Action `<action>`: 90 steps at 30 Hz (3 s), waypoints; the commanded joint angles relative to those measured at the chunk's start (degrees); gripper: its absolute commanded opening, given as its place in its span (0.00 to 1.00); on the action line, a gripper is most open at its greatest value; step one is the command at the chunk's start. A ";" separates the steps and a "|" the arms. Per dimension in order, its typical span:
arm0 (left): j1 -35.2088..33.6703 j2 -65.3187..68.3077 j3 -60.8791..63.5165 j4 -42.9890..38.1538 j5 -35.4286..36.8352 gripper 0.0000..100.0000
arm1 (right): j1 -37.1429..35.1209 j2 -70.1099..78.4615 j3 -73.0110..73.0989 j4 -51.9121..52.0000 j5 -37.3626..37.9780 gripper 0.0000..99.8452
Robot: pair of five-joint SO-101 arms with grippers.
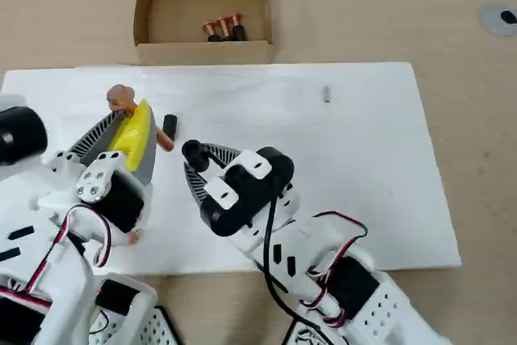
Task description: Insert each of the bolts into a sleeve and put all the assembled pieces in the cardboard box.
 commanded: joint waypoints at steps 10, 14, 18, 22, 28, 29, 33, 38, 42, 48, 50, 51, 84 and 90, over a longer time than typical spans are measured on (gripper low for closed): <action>0.62 -0.13 4.13 -1.85 -0.18 0.01 | -0.92 -1.54 -0.22 -1.58 0.35 0.01; 0.62 -0.22 5.27 -4.13 -0.09 0.01 | -0.92 -1.54 -0.13 -1.58 0.35 0.01; 1.67 0.04 7.12 -8.09 -0.09 0.01 | -0.92 -1.54 -0.13 -1.58 0.35 0.01; 6.95 0.04 9.14 -9.49 -0.35 0.01 | -0.92 -1.54 -0.13 -1.58 0.35 0.01; 8.44 0.04 9.49 -9.23 -0.44 0.01 | -0.92 -1.54 -0.13 -1.58 0.35 0.01; 8.44 0.04 9.49 -9.14 -0.44 0.01 | -0.92 -1.54 -0.13 -1.58 0.35 0.01; 8.44 -0.22 9.76 -9.05 -2.64 0.00 | -0.92 -1.54 -0.13 -1.58 0.35 0.01; 8.53 -0.04 9.93 -9.05 -3.08 0.00 | -0.92 -1.54 -0.13 -1.58 0.35 0.01; 8.62 -0.04 11.34 -8.18 -3.16 0.00 | -0.92 -1.54 -0.13 -1.58 0.35 0.01; 8.44 -0.40 13.98 -5.71 -3.34 0.00 | -0.84 -1.71 -0.22 -1.58 0.35 0.01; 8.44 -0.40 14.07 -5.45 -3.78 0.00 | -0.84 -1.71 -0.22 -1.58 0.35 0.01; 8.44 -0.40 14.07 -5.36 -4.40 0.00 | -0.84 -1.71 -0.22 -1.58 0.35 0.01; 15.03 -0.04 3.52 14.07 -11.16 0.11 | -0.66 -1.71 -0.48 -1.93 0.35 0.01; 15.21 0.13 -6.07 26.11 -14.24 0.13 | -0.57 -1.54 -0.48 -2.73 0.35 0.01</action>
